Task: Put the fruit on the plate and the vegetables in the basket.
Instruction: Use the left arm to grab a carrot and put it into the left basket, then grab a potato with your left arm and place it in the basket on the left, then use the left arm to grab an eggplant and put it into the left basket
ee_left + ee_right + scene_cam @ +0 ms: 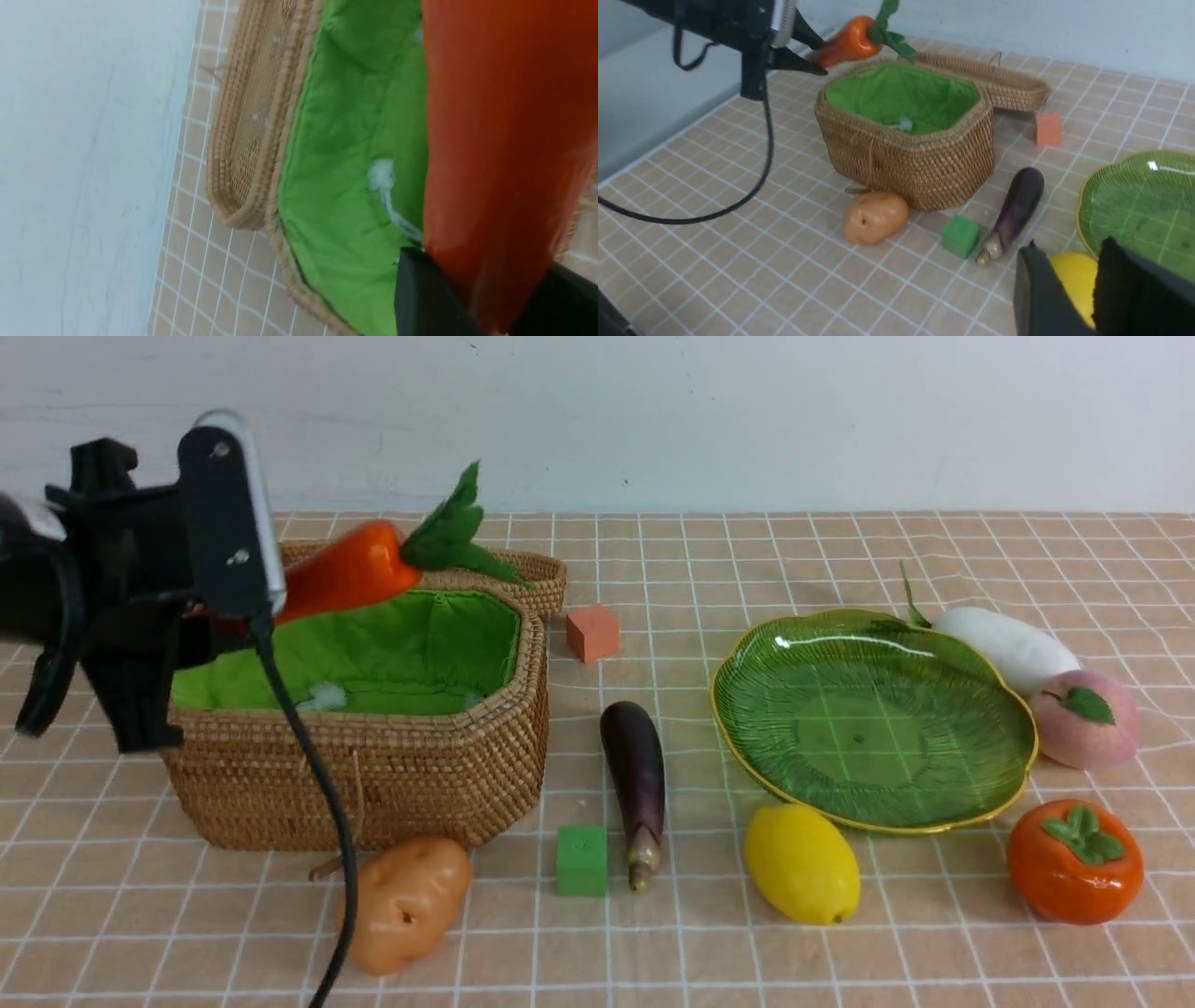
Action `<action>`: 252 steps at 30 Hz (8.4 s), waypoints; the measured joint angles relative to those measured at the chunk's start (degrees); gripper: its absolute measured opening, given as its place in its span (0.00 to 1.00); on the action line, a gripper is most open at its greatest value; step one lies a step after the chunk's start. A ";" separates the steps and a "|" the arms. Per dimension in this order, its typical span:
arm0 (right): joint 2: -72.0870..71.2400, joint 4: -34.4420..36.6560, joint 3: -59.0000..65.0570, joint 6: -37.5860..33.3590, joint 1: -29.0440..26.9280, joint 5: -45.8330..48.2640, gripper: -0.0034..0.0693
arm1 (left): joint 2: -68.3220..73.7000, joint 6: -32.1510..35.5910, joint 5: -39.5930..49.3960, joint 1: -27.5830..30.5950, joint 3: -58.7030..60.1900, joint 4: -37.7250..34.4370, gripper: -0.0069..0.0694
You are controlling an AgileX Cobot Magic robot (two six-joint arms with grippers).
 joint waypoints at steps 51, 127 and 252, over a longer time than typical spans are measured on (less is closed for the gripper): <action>-0.19 -8.96 -13.38 5.99 0.00 21.01 0.34 | 1.69 -100.62 4.72 -35.33 14.64 33.42 0.76; -0.19 -8.14 -13.38 5.99 0.00 0.33 0.35 | 0.79 -74.66 -0.76 -22.49 0.59 46.09 0.70; -4.26 -12.21 -13.68 7.29 0.07 23.63 0.37 | 49.85 -118.11 24.46 -39.37 -40.02 33.52 0.72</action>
